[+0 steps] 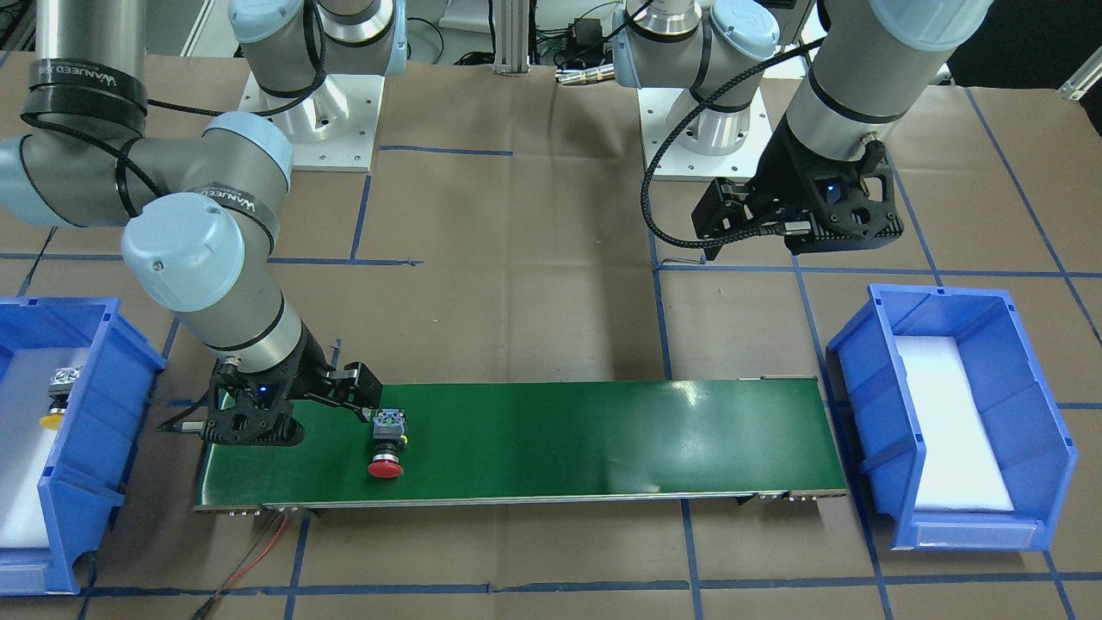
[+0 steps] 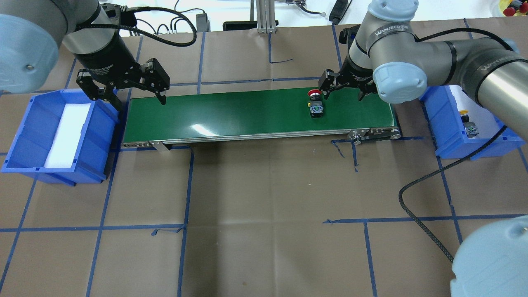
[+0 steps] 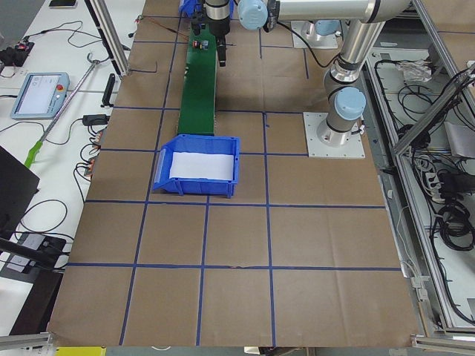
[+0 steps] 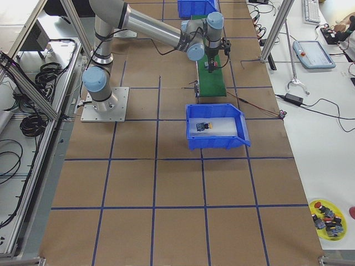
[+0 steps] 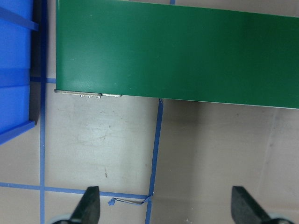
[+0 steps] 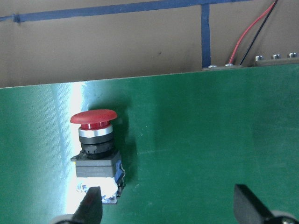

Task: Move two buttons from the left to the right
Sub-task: 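Lower the right gripper and grasp the red button on the belt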

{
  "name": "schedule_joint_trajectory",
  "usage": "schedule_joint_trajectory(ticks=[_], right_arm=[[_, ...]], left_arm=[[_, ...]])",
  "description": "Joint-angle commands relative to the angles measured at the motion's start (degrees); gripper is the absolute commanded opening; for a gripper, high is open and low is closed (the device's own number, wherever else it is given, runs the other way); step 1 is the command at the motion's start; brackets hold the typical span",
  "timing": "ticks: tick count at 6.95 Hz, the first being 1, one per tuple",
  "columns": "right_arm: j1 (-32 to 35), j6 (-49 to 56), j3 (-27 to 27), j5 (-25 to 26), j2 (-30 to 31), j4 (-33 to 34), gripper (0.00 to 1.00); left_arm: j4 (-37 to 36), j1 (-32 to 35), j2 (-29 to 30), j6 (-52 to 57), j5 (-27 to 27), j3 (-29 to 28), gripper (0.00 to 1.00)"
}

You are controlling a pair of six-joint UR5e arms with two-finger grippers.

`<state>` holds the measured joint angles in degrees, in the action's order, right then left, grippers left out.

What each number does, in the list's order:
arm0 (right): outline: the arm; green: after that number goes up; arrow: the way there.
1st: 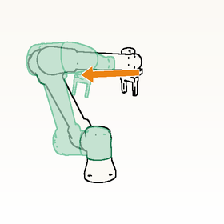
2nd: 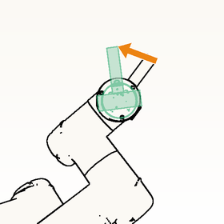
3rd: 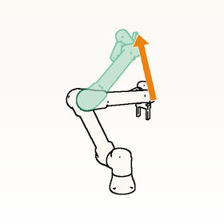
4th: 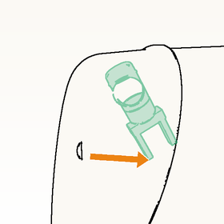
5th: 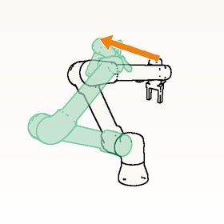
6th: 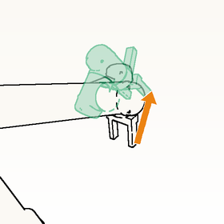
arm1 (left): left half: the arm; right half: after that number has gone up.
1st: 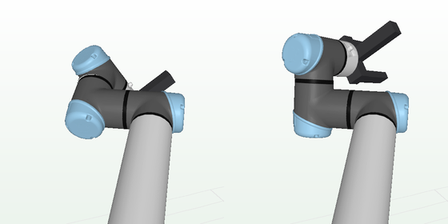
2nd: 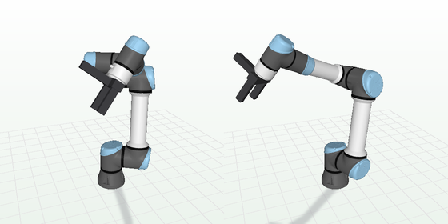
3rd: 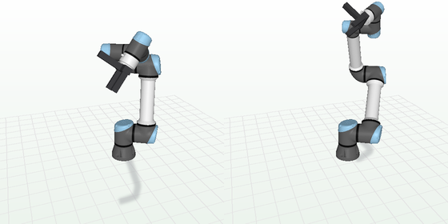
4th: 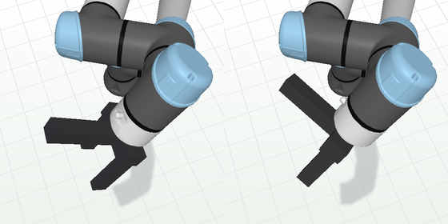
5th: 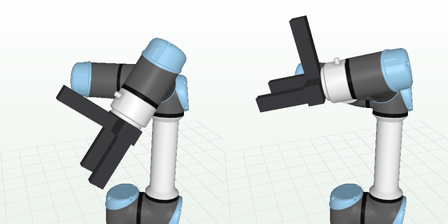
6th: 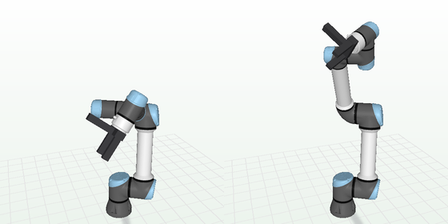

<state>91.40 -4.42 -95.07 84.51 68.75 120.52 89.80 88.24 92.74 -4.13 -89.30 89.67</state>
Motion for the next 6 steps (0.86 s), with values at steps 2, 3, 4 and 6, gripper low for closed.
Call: schedule_joint_trajectory(ticks=[2, 3, 4, 6], right_arm=[[0.01, -0.06, -0.03, -0.04, -0.98, -0.02, 1.00], [0.01, 0.03, -0.03, -0.04, -1.07, -0.02, 1.00], [0.01, 0.11, -0.11, 0.04, -1.25, 0.15, 1.00], [-0.08, -0.06, -0.03, 0.04, -3.43, 0.24, 1.00]], left_arm=[[-0.07, 0.00, 0.07, 0.00, 0.00, -0.11, 1.00], [-0.07, 0.00, 0.07, 0.00, 0.00, -0.02, 1.00], [-0.07, 0.00, 0.07, 0.00, 0.00, -0.11, 1.00], [0.02, 0.00, 0.07, 0.00, 0.00, -0.11, 1.00]])
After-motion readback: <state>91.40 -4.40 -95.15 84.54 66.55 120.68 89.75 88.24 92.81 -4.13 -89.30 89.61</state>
